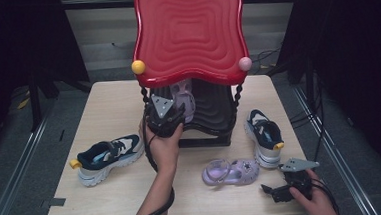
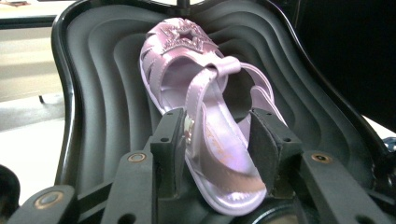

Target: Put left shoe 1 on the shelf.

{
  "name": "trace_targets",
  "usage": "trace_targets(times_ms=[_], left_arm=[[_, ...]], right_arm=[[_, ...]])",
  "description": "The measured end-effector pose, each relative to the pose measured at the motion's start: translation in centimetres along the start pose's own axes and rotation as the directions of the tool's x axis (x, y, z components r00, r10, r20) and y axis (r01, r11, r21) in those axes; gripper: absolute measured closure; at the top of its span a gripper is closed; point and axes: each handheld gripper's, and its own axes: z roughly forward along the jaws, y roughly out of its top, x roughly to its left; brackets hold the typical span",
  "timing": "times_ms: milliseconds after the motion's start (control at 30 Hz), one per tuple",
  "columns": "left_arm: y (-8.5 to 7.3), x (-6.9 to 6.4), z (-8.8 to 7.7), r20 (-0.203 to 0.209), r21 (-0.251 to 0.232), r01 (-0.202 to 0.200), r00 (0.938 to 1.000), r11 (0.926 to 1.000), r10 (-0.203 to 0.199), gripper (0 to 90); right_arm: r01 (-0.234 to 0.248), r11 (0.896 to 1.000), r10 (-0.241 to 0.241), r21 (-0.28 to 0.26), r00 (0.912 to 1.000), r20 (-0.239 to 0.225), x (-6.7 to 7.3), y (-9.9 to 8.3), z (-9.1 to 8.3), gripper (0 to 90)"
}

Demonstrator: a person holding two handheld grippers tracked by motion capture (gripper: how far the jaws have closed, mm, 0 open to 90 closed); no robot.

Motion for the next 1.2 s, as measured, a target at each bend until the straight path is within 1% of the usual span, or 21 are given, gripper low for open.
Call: trace_targets(times_ms=[33,67,100,167,200,267,300,333,500,533,567,667,700,767,833,900,933,967,1033,1067,1200], left_arm=[[0.0,0.0,0.0,0.0,0.0,0.0,1.0,1.0,0.0,55.4],[0.0,0.2,-0.2,0.023,0.008,0.018,0.9996,0.9998,-0.019,54.6],[0.1,0.3,-0.3,0.039,0.014,0.018,0.9991,0.9997,-0.018,54.1],[0.1,0.4,-0.5,0.043,0.02,0.016,0.9989,0.9997,-0.017,53.2],[0.2,0.4,-0.6,0.044,0.025,0.005,0.999,0.9997,-0.006,53.2],[0.4,0.5,-0.9,0.067,0.026,0.014,0.9976,0.9996,-0.016,52.2],[0.4,0.5,-0.9,0.067,0.026,0.014,0.9976,0.9996,-0.016,51.9],[0.7,0.6,-1.1,0.086,0.041,-0.001,0.9963,0.9992,-0.002,51.2],[0.9,0.6,-1.3,0.121,0.06,0.002,0.9927,0.9982,-0.009,48.2],[0.7,0.7,-1.4,0.132,0.08,-0.027,0.9911,0.9964,0.016,47.6],[0.7,0.7,-1.4,0.132,0.08,-0.027,0.9911,0.9964,0.016,46.9],[0.4,0.9,-1.6,0.167,0.088,-0.022,0.9859,0.9959,0.007,46.4],[0.3,1.0,-1.7,0.171,0.085,-0.026,0.9852,0.996,0.011,46.4],[0.1,1.3,-1.8,0.191,0.113,-0.033,0.9816,0.993,0.011,43.4],[-0.1,1.5,-2.0,0.205,0.123,-0.058,0.9783,0.9906,0.032,42.4],[-0.3,1.7,-2.3,0.213,0.127,-0.055,0.9766,0.9903,0.027,40.4],[-0.4,1.9,-2.5,0.237,0.138,-0.055,0.9712,0.9888,0.021,39.0],[-0.4,1.9,-2.5,0.237,0.138,-0.055,0.9712,0.9888,0.021,37.7],[-0.6,1.9,-2.6,0.255,0.151,-0.06,0.9666,0.9867,0.019,37.0],[-0.7,1.9,-2.7,0.256,0.153,-0.052,0.9666,0.9869,0.012,35.7],[-1.0,2.2,-3.1,0.279,0.167,-0.057,0.9603,0.9842,0.009,31.7]], right_arm=[[-0.001,1.0,0.001,0.001,1.0,0.0,0.0,0.0,0.0,0.0],[0.0,1.0,0.0,0.001,1.0,0.0,0.0,0.0,0.0,0.0],[0.0,1.0,0.0,0.0,1.0,0.0,0.0,0.0,0.0,0.0],[-0.001,1.0,0.001,0.001,1.0,0.0,0.0,0.0,0.0,0.0],[0.0,1.0,0.0,0.001,1.0,0.0,0.0,0.0,0.0,0.0],[0.0,1.0,0.0,0.001,1.0,0.0,0.0,0.0,0.0,0.0],[-0.001,1.0,0.001,0.001,1.0,0.0,0.0,0.0,0.0,0.0],[0.0,1.0,0.0,0.001,1.0,0.0,0.0,0.0,0.0,0.0],[-0.001,1.0,0.001,0.001,1.0,0.0,0.0,0.0,0.0,0.0],[0.001,1.0,-0.001,0.0,1.0,0.0,0.0,0.0,0.0,0.0],[0.0,1.0,0.0,0.0,1.0,0.0,0.0,0.0,0.0,0.0],[-0.001,1.0,0.001,0.0,1.0,0.001,0.0,0.0,0.0,0.0],[-0.001,1.0,0.001,0.0,1.0,0.0,0.0,0.0,0.0,0.0],[-0.001,1.0,0.001,0.0,1.0,0.0,0.0,0.0,0.0,0.0],[0.0,1.0,0.0,0.0,1.0,0.0,0.0,0.0,0.0,0.0],[-0.001,1.0,0.001,0.001,1.0,0.001,0.0,0.0,0.0,0.0],[0.0,1.0,0.0,0.0,1.0,0.0,0.0,0.0,0.0,0.0],[0.0,1.0,0.0,0.0,1.0,0.0,0.0,0.0,0.0,0.0],[0.0,1.0,0.0,0.0,1.0,0.0,0.0,0.0,0.0,0.0],[-0.001,1.0,0.001,0.0,1.0,0.001,0.0,0.0,0.0,0.0],[-0.001,1.0,0.001,0.0,1.0,0.0,0.0,0.0,0.0,0.0]])
